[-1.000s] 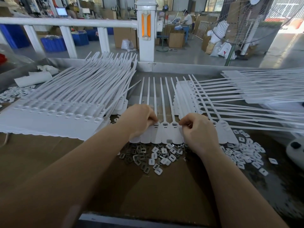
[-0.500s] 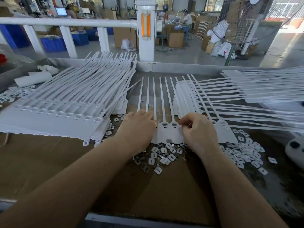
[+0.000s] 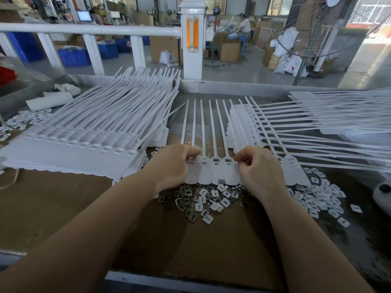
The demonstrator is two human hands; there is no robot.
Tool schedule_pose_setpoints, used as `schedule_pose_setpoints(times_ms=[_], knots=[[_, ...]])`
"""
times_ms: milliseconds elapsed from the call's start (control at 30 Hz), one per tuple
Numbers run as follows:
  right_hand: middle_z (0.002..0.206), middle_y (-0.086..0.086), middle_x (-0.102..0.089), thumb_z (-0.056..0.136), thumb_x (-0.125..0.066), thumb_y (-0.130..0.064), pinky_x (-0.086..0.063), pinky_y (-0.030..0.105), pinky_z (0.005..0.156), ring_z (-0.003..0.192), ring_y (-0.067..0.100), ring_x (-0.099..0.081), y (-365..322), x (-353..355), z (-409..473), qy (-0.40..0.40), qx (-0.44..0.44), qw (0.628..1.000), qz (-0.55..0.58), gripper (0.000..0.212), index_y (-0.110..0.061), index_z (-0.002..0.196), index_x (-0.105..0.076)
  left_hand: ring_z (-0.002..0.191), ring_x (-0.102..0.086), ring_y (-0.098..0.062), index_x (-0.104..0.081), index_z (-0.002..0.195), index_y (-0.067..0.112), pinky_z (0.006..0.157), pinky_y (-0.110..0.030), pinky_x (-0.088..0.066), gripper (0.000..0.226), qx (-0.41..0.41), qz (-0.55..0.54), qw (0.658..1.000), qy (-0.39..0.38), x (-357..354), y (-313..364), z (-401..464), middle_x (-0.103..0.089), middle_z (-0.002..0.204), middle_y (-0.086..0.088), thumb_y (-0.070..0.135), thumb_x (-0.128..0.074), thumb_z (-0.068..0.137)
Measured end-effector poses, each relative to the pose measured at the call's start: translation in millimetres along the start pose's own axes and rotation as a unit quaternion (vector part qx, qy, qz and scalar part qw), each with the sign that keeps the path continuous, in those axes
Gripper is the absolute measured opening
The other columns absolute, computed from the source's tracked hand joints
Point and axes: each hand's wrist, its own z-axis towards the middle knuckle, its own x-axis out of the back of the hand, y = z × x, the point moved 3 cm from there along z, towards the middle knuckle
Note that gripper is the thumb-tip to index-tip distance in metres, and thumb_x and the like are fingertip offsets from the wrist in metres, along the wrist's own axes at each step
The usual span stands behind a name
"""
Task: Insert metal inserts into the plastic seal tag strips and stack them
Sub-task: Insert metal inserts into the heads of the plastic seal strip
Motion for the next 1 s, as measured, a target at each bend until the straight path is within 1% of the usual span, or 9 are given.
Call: schedule_pose_setpoints(times_ms=[67, 100, 200, 300, 567, 667, 767, 900, 1000], knots=[[0.097, -0.002, -0.064, 0.087, -0.055, -0.01, -0.045, 0.026, 0.077, 0.087, 0.014, -0.056, -0.8, 0.5, -0.1, -0.001, -0.002, 1.0, 0.001, 0.017, -0.021, 0.091, -0.066, 0.124, -0.046, -0.012, -0.054, 0.129, 0.026, 0.103, -0.02, -0.032, 0.052, -0.013, 0.007, 1.0, 0.01, -2.5, 0.8, 0.2, -0.052, 0.135, 0.006, -0.004, -0.037, 0.09], [0.098, -0.002, -0.064, 0.087, -0.055, -0.009, -0.046, 0.027, 0.078, 0.087, 0.015, -0.056, -1.1, 0.9, -0.2, -0.001, -0.003, 1.0, 0.001, 0.017, -0.021, 0.091, -0.066, 0.124, -0.045, -0.014, -0.055, 0.128, 0.028, 0.104, -0.024, -0.033, 0.051, -0.023, 0.027, 0.999, 0.01, -4.6, 1.2, 1.0, -0.05, 0.136, 0.006, -0.002, -0.038, 0.091], [0.098, -0.002, -0.065, 0.087, -0.054, -0.009, -0.046, 0.027, 0.078, 0.088, 0.015, -0.057, -1.7, 1.5, -0.5, 0.0, -0.002, 1.0, 0.001, 0.018, -0.02, 0.092, -0.067, 0.124, -0.04, -0.015, -0.053, 0.128, 0.034, 0.104, -0.035, -0.035, 0.058, -0.042, 0.105, 0.993, 0.016, -10.7, 0.8, 3.6, -0.047, 0.135, 0.009, -0.005, -0.037, 0.088], [0.099, -0.001, -0.065, 0.087, -0.054, -0.009, -0.046, 0.027, 0.078, 0.089, 0.015, -0.057, -2.1, 1.8, -0.7, -0.001, -0.003, 1.0, -0.003, 0.018, -0.02, 0.093, -0.067, 0.12, -0.04, -0.015, -0.053, 0.126, 0.035, 0.099, -0.035, -0.036, 0.056, -0.04, 0.116, 0.992, 0.04, -12.5, 1.5, 3.5, -0.048, 0.129, 0.011, -0.003, -0.035, 0.088], [0.099, -0.001, -0.064, 0.087, -0.054, -0.008, -0.047, 0.028, 0.08, 0.091, 0.015, -0.057, -2.4, 2.5, -1.7, -0.004, -0.008, 1.0, 0.002, 0.018, -0.02, 0.093, -0.066, 0.117, -0.037, -0.016, -0.058, 0.116, 0.03, 0.104, -0.043, -0.032, 0.044, -0.018, 0.07, 0.997, 0.041, -18.2, -0.7, 7.6, -0.049, 0.126, 0.01, 0.002, -0.035, 0.091], [0.098, -0.002, -0.065, 0.087, -0.054, -0.009, -0.043, 0.024, 0.077, 0.09, 0.014, -0.056, -2.2, 2.3, -1.1, -0.003, -0.011, 1.0, -0.005, 0.02, -0.021, 0.094, -0.067, 0.115, -0.043, -0.017, -0.064, 0.11, 0.029, 0.101, -0.044, -0.036, 0.04, -0.008, 0.019, 0.999, 0.038, -14.3, -1.1, 8.6, -0.053, 0.121, 0.009, 0.003, -0.041, 0.09], [0.098, -0.003, -0.065, 0.086, -0.053, -0.008, -0.045, 0.026, 0.078, 0.09, 0.015, -0.057, -1.6, 2.6, -1.4, -0.004, -0.015, 1.0, 0.0, 0.021, -0.022, 0.094, -0.067, 0.11, -0.05, -0.017, -0.067, 0.108, 0.027, 0.099, -0.044, -0.039, 0.036, -0.003, 0.003, 0.997, 0.079, -12.7, -0.4, 5.8, -0.058, 0.113, 0.011, 0.004, -0.048, 0.088], [0.098, -0.004, -0.065, 0.086, -0.053, -0.009, -0.045, 0.026, 0.078, 0.09, 0.014, -0.057, -1.5, 2.1, -1.1, 0.0, -0.019, 1.0, -0.002, 0.021, -0.023, 0.093, -0.067, 0.102, -0.047, -0.007, -0.067, 0.1, 0.034, 0.103, -0.044, -0.032, 0.019, -0.034, -0.022, 0.994, 0.104, -15.9, 7.3, 0.1, -0.05, 0.093, 0.024, 0.022, -0.063, 0.086], [0.098, -0.004, -0.066, 0.087, -0.053, -0.009, -0.047, 0.028, 0.081, 0.09, 0.013, -0.058, -2.7, 1.6, -0.4, 0.005, -0.015, 1.0, 0.001, 0.02, -0.022, 0.093, -0.067, 0.097, -0.042, -0.001, -0.067, 0.095, 0.039, 0.101, -0.039, -0.027, 0.013, -0.069, -0.018, 0.994, 0.088, -18.7, 11.5, -4.0, -0.05, 0.09, 0.026, 0.036, -0.064, 0.084]])
